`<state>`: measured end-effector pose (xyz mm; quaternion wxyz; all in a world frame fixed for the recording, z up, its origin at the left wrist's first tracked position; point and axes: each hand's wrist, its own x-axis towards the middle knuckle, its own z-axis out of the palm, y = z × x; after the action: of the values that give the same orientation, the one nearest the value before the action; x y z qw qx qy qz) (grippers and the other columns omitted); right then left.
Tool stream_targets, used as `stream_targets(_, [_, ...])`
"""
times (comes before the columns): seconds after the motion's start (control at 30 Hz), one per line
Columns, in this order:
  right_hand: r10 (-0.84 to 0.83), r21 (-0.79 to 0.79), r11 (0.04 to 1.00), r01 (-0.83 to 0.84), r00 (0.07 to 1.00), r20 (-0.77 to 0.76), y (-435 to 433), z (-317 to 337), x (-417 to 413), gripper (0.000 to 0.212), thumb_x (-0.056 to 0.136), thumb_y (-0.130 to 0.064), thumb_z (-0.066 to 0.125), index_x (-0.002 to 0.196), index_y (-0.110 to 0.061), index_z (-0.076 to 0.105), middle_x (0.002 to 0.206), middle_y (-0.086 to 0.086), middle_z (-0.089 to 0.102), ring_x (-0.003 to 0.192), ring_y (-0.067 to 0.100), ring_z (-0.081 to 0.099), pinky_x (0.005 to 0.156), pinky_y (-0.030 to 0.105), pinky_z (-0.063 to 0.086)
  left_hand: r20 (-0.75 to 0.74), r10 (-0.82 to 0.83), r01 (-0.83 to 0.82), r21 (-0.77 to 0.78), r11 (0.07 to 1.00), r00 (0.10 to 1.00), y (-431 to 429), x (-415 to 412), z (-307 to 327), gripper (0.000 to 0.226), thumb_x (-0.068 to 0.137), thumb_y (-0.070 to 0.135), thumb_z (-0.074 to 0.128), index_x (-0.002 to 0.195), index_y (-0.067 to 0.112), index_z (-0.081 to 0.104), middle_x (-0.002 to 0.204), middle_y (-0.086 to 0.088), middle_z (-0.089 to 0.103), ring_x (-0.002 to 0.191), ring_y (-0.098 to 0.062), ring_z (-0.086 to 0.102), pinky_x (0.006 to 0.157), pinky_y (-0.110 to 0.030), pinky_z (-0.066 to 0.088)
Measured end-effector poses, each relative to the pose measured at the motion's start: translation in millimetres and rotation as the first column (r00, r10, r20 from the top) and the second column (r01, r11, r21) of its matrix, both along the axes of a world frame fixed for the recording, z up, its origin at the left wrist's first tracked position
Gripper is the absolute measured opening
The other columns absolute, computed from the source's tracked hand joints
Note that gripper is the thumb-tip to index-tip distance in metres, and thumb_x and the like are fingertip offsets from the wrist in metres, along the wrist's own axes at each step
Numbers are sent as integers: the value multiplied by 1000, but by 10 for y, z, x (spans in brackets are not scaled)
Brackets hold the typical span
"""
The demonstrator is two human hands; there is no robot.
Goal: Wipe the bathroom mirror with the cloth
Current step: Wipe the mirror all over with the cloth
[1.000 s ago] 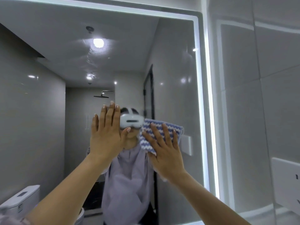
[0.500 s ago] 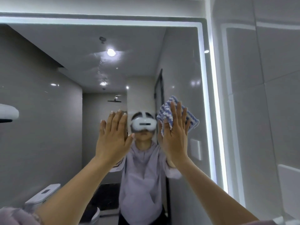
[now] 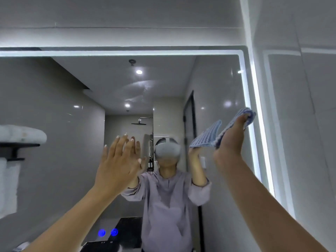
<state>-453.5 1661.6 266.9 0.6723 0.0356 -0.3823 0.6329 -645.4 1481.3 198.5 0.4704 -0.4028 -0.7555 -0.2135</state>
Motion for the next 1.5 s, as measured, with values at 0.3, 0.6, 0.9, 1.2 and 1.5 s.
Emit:
stream_targets(0.3, [-333,157,932,326,943,20,-636,-52,-365,61,95,-63,23,150,-38,14,130,1,43,84,2,35,76,27,29,-21,-129,130,38,991,991,-544,-552,208,82,81,60,9,148,13,19,158,-4,11,146,-21,5,118,-46,11])
stream_targets(0.6, [-493,170,859,482,869,26,-933,38,-795,55,100,-53,23,151,-33,15,156,-11,22,123,-5,25,100,21,19,-37,-170,170,0,985,985,-731,-1172,308,72,94,53,22,151,17,-2,160,2,-1,146,-13,-8,120,-40,-2])
stream_targets(0.9, [-603,300,768,566,797,41,-648,298,-942,55,101,-48,23,152,-31,11,157,-12,17,139,4,23,116,31,16,-67,-162,164,23,986,984,-487,-1281,348,79,85,58,11,151,17,-2,160,1,-4,146,-15,-10,119,-38,-5])
stream_targets(1.2, [-735,404,645,649,671,98,-387,782,-1156,55,100,-51,22,151,-33,13,157,-8,22,142,15,26,116,45,21,-121,-80,87,59,994,989,-294,-1367,243,84,80,65,-2,147,16,-13,157,-2,-18,144,-17,-20,119,-43,-6])
stream_targets(1.5, [-984,799,178,574,77,164,-362,800,-1856,57,102,-45,22,152,-30,1,161,0,-7,147,24,-10,112,45,-18,-187,-93,111,89,990,978,-266,-1485,221,83,85,65,11,150,14,6,158,-1,-5,146,-17,-8,119,-42,-1])
